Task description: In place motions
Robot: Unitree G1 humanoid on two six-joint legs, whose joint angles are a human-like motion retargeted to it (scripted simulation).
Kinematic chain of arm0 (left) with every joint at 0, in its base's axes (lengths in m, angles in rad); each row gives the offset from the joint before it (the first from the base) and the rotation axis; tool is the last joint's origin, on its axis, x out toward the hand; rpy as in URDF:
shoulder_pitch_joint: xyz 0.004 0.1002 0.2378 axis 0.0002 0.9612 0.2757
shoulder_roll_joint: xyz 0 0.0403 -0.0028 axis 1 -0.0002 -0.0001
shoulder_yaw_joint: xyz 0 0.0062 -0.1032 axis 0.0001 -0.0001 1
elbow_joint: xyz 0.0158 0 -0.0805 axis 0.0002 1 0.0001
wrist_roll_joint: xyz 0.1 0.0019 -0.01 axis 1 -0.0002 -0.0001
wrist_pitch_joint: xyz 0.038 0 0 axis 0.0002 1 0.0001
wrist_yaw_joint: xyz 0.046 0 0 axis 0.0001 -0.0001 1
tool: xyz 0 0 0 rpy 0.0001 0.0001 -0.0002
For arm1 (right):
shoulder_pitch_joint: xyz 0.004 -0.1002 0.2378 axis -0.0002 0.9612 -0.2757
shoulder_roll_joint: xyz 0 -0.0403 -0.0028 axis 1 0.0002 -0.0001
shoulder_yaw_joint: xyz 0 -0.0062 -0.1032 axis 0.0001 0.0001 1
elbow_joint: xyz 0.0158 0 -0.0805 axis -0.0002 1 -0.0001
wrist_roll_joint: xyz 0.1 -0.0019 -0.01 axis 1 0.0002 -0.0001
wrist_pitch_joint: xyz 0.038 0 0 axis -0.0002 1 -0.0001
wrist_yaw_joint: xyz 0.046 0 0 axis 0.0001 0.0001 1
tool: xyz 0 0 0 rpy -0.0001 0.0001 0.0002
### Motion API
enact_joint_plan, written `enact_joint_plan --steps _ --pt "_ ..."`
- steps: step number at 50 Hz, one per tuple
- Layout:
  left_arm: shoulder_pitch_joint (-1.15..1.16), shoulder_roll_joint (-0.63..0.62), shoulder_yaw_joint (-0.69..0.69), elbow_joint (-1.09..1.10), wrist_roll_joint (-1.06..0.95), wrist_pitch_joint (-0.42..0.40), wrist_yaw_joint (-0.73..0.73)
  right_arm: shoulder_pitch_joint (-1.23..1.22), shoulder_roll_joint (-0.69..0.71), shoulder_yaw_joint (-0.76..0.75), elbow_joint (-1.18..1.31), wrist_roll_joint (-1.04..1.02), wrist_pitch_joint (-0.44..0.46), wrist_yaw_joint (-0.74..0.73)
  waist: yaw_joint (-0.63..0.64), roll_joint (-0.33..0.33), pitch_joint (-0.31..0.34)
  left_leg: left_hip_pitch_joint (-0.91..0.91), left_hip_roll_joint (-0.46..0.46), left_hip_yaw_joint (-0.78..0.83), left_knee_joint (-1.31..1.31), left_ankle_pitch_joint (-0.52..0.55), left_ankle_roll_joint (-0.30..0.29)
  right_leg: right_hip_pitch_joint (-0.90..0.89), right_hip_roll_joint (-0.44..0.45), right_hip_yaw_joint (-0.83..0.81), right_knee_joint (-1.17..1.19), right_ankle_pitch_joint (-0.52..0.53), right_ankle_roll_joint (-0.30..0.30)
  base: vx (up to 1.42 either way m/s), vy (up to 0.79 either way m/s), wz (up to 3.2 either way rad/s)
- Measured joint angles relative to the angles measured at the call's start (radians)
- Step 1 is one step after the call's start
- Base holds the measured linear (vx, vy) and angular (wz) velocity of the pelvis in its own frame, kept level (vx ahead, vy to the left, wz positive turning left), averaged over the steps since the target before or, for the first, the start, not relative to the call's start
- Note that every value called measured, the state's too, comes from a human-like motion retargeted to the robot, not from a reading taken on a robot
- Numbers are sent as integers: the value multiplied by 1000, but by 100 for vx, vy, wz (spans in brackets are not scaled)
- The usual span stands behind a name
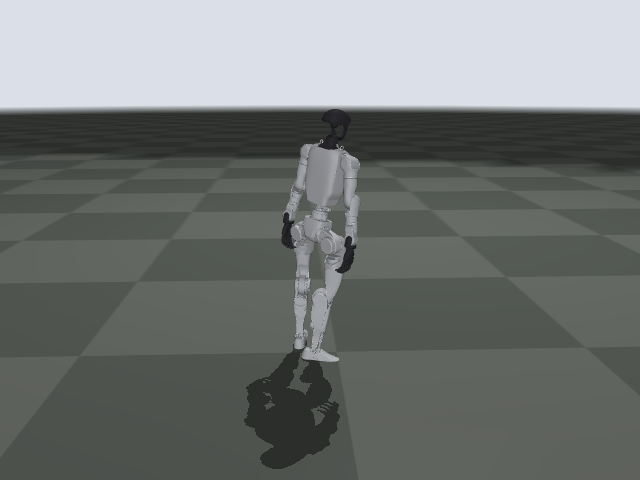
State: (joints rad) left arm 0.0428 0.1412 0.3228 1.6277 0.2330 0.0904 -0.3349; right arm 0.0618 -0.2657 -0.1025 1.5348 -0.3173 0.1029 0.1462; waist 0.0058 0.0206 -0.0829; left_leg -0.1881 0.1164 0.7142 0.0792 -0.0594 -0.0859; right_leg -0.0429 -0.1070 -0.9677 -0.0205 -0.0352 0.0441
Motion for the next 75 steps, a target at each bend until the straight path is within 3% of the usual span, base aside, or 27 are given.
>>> enact_joint_plan --steps 10,13,21,25,28,30,32,34,41,43,45,47,52,59,75 --pt "44 11 70 69 -74 22 45 19 28 26 -46 -37 -11 15 -1 -52 -26 157 -7 311 114 -18 107 101 -60 -284 40 -45 43 2 12 159" --pt "57 -1 94 68 -97 27 39 24 32 41 -45 -64 -18 4 20 -12 -38 183 -23 241 21 -32 47 133 -12 -298 70 -61 47 16 20 77" --pt "17 -41 92 26 -106 33 9 27 40 43 -34 -36 -38 -17 30 6 -30 161 -49 21 -15 -39 74 223 6 -379 123 7 50 9 22 95" --pt "-12 -53 33 -7 -51 27 -13 53 33 31 -33 -37 -33 -27 48 70 -31 159 8 -54 -19 -46 67 244 -4 -402 259 114 -19 14 27 107" --pt "-58 -50 -9 9 -38 26 -9 53 23 26 -34 -37 -28 -37 11 148 -13 146 77 -124 -2 -48 64 198 -98 -304 539 167 -129 8 24 139" --pt "-85 -47 -22 20 -24 34 -6 54 19 24 -37 -34 -27 -41 -2 153 -11 134 69 -143 -6 -43 69 125 -171 -191 681 162 -120 5 13 115" --pt "-101 -49 -26 20 -19 39 -1 53 24 19 -40 -28 -25 -45 -20 124 -8 128 23 -151 -28 -27 79 -17 -190 26 752 122 -57 3 10 123" --pt "-104 -51 -32 8 -33 32 -1 51 32 16 -47 -20 -25 -47 -47 113 5 121 1 -179 -40 -12 83 -93 -137 165 708 93 -21 0 1 132" --pt "-95 -29 -36 -23 -19 37 -24 49 53 42 -77 -24 -31 -45 -154 62 37 115 -76 -267 -64 19 75 -168 -13 455 308 -45 24 5 -4 130" --pt "-96 -17 -39 -14 -6 46 -24 56 57 47 -72 -31 -30 -46 -176 28 51 139 -117 -304 -69 23 77 -164 -2 553 205 -33 37 17 -8 146" --pt "-92 -5 -39 -4 6 49 -28 64 62 52 -56 -37 -28 -46 -170 -3 54 167 -146 -327 -75 25 78 -140 2 605 151 -16 13 22 -11 87" --pt "-84 -4 -40 -2 10 52 -25 68 65 42 -32 -47 -20 -39 -126 -27 37 175 -170 -334 -76 22 83 -118 -48 531 143 -5 48 21 -10 29" --pt "-63 -39 -23 -2 -47 27 16 55 70 15 -35 -46 -15 -35 -33 -22 42 192 -164 -338 -69 13 86 -81 -39 516 107 8 56 6 -3 7" --pt "1 -45 11 43 -41 32 30 36 76 37 -58 -62 -13 -10 -78 -3 -25 181 -161 -401 -62 0 85 -30 -16 437 50 -4 57 13 -6 50" --pt "-41 -48 -30 -14 -32 23 10 28 63 23 -63 -73 -16 -1 -55 -14 -12 172 -157 -412 -50 1 80 -22 -36 392 90 -21 50 0 -1 10"
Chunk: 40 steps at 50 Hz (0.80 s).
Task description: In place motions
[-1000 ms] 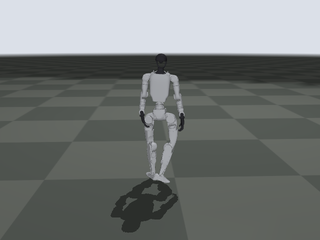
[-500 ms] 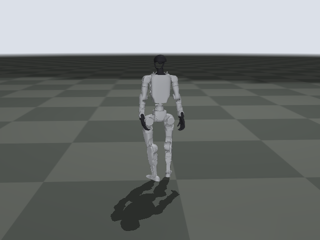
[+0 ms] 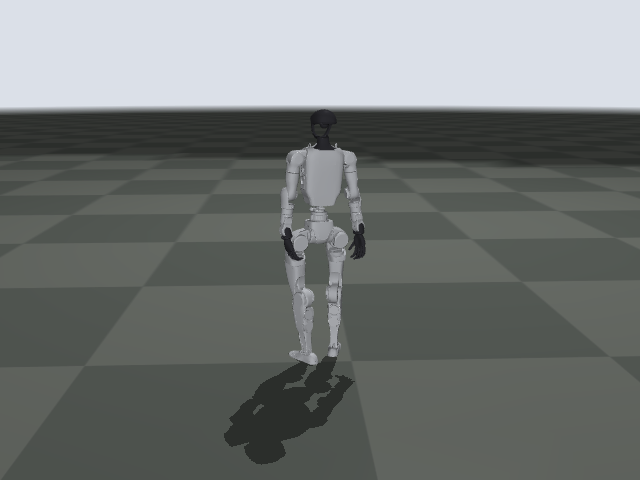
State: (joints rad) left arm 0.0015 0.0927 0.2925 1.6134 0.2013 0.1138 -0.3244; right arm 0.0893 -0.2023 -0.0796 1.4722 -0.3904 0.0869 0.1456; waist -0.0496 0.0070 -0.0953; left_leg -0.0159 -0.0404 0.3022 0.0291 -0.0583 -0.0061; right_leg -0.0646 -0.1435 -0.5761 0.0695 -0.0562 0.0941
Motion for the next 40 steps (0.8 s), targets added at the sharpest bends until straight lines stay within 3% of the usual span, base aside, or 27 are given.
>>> enact_joint_plan --steps 8,17,23,34,35,37,40 --pt "-5 6 -11 -10 8 -7 -10 -5 -23 -2 6 -38 -2 5 -25 3 31 21 -8 48 -19 -1 5 -47 -10 68 35 21 -6 -3 5 -41" --pt "22 40 -39 51 44 -3 5 -48 -33 15 -43 -37 -15 9 -99 25 94 41 33 261 -49 -29 -2 -167 63 221 50 70 -65 -19 -5 -137" --pt "64 63 -26 33 78 13 -15 -74 -12 38 -12 34 -27 13 -143 49 106 35 88 427 -58 -52 -16 -169 12 -85 79 24 -80 -26 -17 -191" --pt "84 64 42 -28 36 16 -32 -54 -10 -20 177 204 -21 -110 -92 104 36 46 166 661 -25 -116 -53 12 -9 -713 81 23 -139 -8 -14 -184" --pt "84 64 47 -36 35 16 -35 -54 -13 -26 194 218 -20 -110 -77 101 27 51 166 684 -20 -120 -57 28 -5 -737 74 23 -144 6 -12 -172" --pt "87 64 52 -48 32 13 -42 -49 -18 -33 216 229 -15 -109 -67 82 13 69 148 717 -9 -130 -64 39 -10 -717 59 10 -97 10 -17 -128" --pt "88 69 57 -52 27 14 -52 -44 -18 -41 228 216 0 -101 -59 63 -13 93 141 756 11 -127 -71 -26 -30 -538 86 -6 -126 13 -22 -102"
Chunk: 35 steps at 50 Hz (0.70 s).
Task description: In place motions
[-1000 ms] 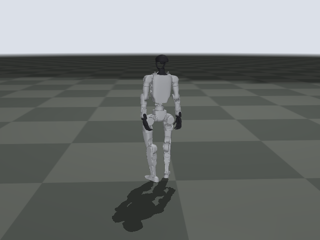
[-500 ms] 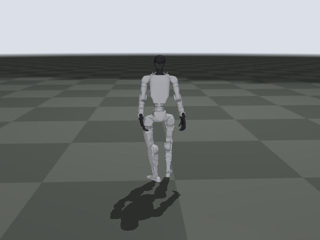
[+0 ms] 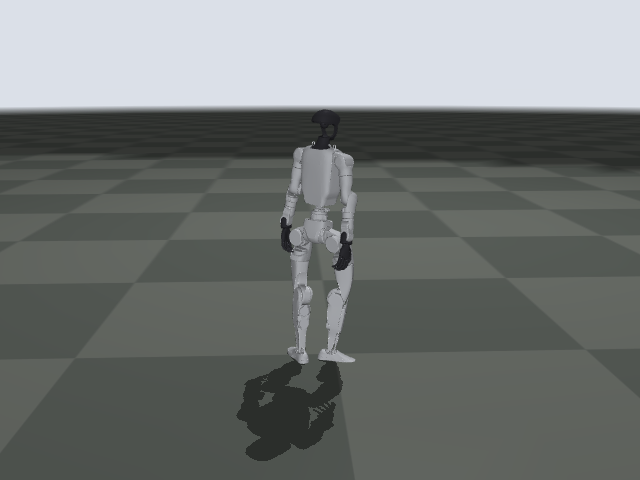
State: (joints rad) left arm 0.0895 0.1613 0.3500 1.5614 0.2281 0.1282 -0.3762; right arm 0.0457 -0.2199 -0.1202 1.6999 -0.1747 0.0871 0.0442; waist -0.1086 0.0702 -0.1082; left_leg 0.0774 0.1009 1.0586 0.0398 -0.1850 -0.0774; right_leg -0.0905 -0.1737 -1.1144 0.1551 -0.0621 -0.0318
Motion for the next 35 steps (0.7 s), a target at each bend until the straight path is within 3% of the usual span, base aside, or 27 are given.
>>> enact_joint_plan --steps 2,8,10,14,17,20,22,25,28,30,35 --pt "0 -6 -6 2 -17 -4 11 2 6 -7 -16 -12 2 -2 -15 4 -3 6 22 -1 28 14 8 12 2 -47 -22 11 -14 3 -27 -66" --pt "3 -11 5 -6 -22 -17 -2 -18 34 42 -124 -66 -4 37 -75 -32 3 57 50 28 132 80 30 12 -9 87 -46 -7 -8 5 -22 -81" --pt "10 -11 2 -10 -11 -20 7 -28 43 59 -154 -88 -6 57 -77 -63 -5 67 53 34 186 119 62 3 -33 143 -44 -12 -10 11 -23 -120" --pt "12 -13 -12 -9 -17 -28 23 -55 58 97 -203 -121 -7 78 -60 -156 6 35 84 -81 410 185 216 8 -105 260 -48 -5 -5 9 -24 -140" --pt "-5 -22 -16 -7 -11 -25 14 -80 62 112 -233 -145 -9 93 -31 -176 12 -66 150 -244 623 213 319 -6 -109 339 -60 11 -14 5 -11 -158" --pt "-22 -46 -20 -13 -12 -32 16 -106 53 114 -238 -156 -9 101 -14 -142 1 -205 165 -461 746 240 289 -40 -72 390 -71 26 -28 3 -3 -131" --pt "-27 -63 -30 -24 -8 -38 11 -116 46 112 -233 -154 -7 97 5 -128 -3 -287 103 -597 763 252 249 -65 -58 442 -76 38 -35 3 2 -135" --pt "-41 -73 -56 -46 9 -47 3 -129 37 102 -220 -137 -1 95 15 -121 3 -348 60 -651 742 206 224 -93 -55 498 -77 53 -40 0 2 -102" --pt "-54 -72 -88 -70 37 -54 0 -132 24 90 -195 -115 6 97 20 -109 13 -358 32 -644 650 89 217 -104 -50 526 -81 67 -38 3 5 -81" --pt "-57 -71 -104 -84 53 -59 2 -128 17 79 -175 -106 11 93 32 -93 19 -363 -8 -691 550 39 180 -106 -30 548 -88 78 -37 6 8 -103" --pt "-49 -61 -116 -91 70 -68 17 -96 11 59 -132 -97 23 74 57 -17 42 -307 -57 -862 191 66 57 -85 78 614 -114 96 -34 12 9 -108"
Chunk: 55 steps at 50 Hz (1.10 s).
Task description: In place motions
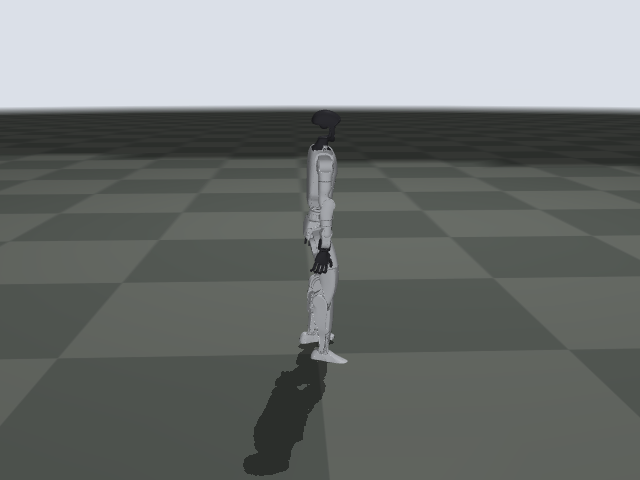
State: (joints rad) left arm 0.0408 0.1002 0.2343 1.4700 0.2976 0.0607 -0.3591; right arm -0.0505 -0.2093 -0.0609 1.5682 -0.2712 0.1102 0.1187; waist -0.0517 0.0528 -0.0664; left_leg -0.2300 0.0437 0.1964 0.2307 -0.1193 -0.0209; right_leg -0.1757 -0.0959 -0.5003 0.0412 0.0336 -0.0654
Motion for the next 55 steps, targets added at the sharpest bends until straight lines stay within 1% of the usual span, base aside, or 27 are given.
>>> enact_joint_plan --steps 1,2,3,4,5,6,7,8,10,15,20,26,33,37,40,42,43,45,47,48,50,51,52,53,54,55 --pt "1 1 3 8 0 1 2 6 -2 -3 12 -1 2 -4 5 10 1 16 2 24 -54 55 9 5 19 14 -6 2 1 17 9 -99" --pt "2 3 7 15 0 3 3 12 -3 -6 23 -3 5 -7 3 18 -1 29 -6 13 -93 86 15 10 33 24 -9 3 2 20 10 -69" --pt "7 4 12 23 -2 5 4 21 -4 -8 32 -6 8 -10 -11 22 -6 34 -34 -68 -102 66 14 11 34 27 -7 2 6 17 10 -24" --pt "6 7 19 36 -4 10 3 26 -1 -11 41 -10 15 -14 -33 27 -16 42 -2 19 -105 54 -6 3 34 21 -2 0 9 12 8 20" --pt "2 10 28 50 -6 16 0 29 4 -14 51 -14 23 -17 -58 33 -27 51 59 190 -105 45 -36 -9 32 10 5 -3 11 6 7 15" --pt "2 12 34 56 -12 20 3 35 12 -17 57 -6 26 -27 -65 33 -19 57 38 105 -126 62 -44 -3 37 14 7 -5 11 3 8 5" --pt "0 15 39 63 -19 23 6 40 19 -19 64 5 26 -37 -78 31 -11 67 23 63 -146 75 -48 4 39 13 10 -8 12 1 7 10" --pt "-5 20 41 67 -31 24 11 41 24 -22 74 22 21 -46 -100 27 -3 87 22 107 -163 79 -43 11 33 -1 15 -14 15 3 6 20" --pt "-4 24 44 68 -46 24 13 54 28 -19 88 46 8 -50 -107 16 3 125 19 163 -195 85 -47 25 29 7 19 -18 18 11 9 -11" --pt "11 12 58 73 -37 34 3 106 41 -45 85 16 20 -49 -98 28 -57 119 -7 117 -214 66 -15 7 32 22 22 -20 34 18 10 -21" --pt "14 19 53 65 -35 33 2 91 52 -21 76 48 -5 -38 -93 9 -37 149 -9 142 -208 46 -8 18 26 43 23 -13 40 3 8 -25" --pt "29 33 50 91 -15 46 16 66 57 7 8 -8 -12 -12 -86 3 -47 168 -25 140 -216 34 8 18 22 70 31 -14 49 6 8 -23" --pt "28 34 61 99 -18 54 -16 32 52 31 -56 -22 -27 1 -79 0 -49 167 -34 126 -201 19 23 26 11 65 36 -22 63 4 6 3" --pt "14 34 45 86 -10 55 -22 22 46 27 -49 -10 -23 -4 -62 6 -46 152 -30 95 -178 18 18 39 9 40 68 -49 62 2 7 40" --pt "-7 30 32 74 0 53 -33 27 40 15 -41 -1 -24 -13 -64 24 -44 118 -10 52 -143 20 7 51 3 -16 118 -88 61 1 6 101" --pt "-20 28 22 61 5 48 -41 40 37 7 -31 10 -25 -20 -67 34 -38 104 3 18 -125 27 -1 61 6 -33 153 -110 44 4 3 134" --pt "-24 27 18 54 7 46 -45 47 36 4 -22 16 -25 -23 -70 37 -33 102 7 -2 -119 32 -6 64 13 -14 168 -114 28 5 0 152" --pt "-28 28 9 40 9 41 -54 57 36 -3 2 23 -22 -27 -77 38 -20 102 10 -43 -112 43 -14 61 35 80 203 -119 3 5 -4 164" --pt "-27 32 1 33 5 37 -57 63 37 -11 27 20 -16 -32 -92 36 -5 99 7 -95 -106 58 -25 47 70 237 242 -118 7 4 -9 187" --pt "-27 34 0 34 2 35 -56 67 38 -14 36 16 -13 -35 -105 35 2 96 5 -123 -104 67 -31 41 90 321 258 -117 19 2 -10 201" --pt "-27 39 1 43 -7 35 -49 74 39 -16 44 11 -11 -41 -128 30 20 92 -3 -166 -100 83 -45 43 123 470 267 -120 61 0 -12 200" --pt "-29 42 6 50 -10 36 -47 77 38 -14 43 8 -12 -42 -137 27 31 90 -6 -182 -100 91 -53 54 130 512 259 -125 83 -4 -12 186" --pt "-30 46 10 57 -14 38 -45 79 38 -11 42 6 -13 -41 -143 24 40 87 -8 -195 -100 99 -62 65 134 537 250 -132 102 -7 -13 168" --pt "-30 49 15 61 -17 41 -43 82 37 -6 41 2 -14 -40 -143 23 46 81 -8 -203 -99 106 -72 77 130 529 239 -142 113 -9 -14 151" --pt "-30 53 22 66 -20 44 -42 81 35 -1 41 -1 -14 -38 -140 20 53 75 -8 -215 -98 112 -80 87 128 501 227 -154 99 -12 -13 138" --pt "-32 58 30 72 -23 47 -41 79 34 4 42 -5 -14 -36 -136 17 60 67 -10 -229 -98 119 -88 94 127 464 215 -167 74 -14 -13 117"
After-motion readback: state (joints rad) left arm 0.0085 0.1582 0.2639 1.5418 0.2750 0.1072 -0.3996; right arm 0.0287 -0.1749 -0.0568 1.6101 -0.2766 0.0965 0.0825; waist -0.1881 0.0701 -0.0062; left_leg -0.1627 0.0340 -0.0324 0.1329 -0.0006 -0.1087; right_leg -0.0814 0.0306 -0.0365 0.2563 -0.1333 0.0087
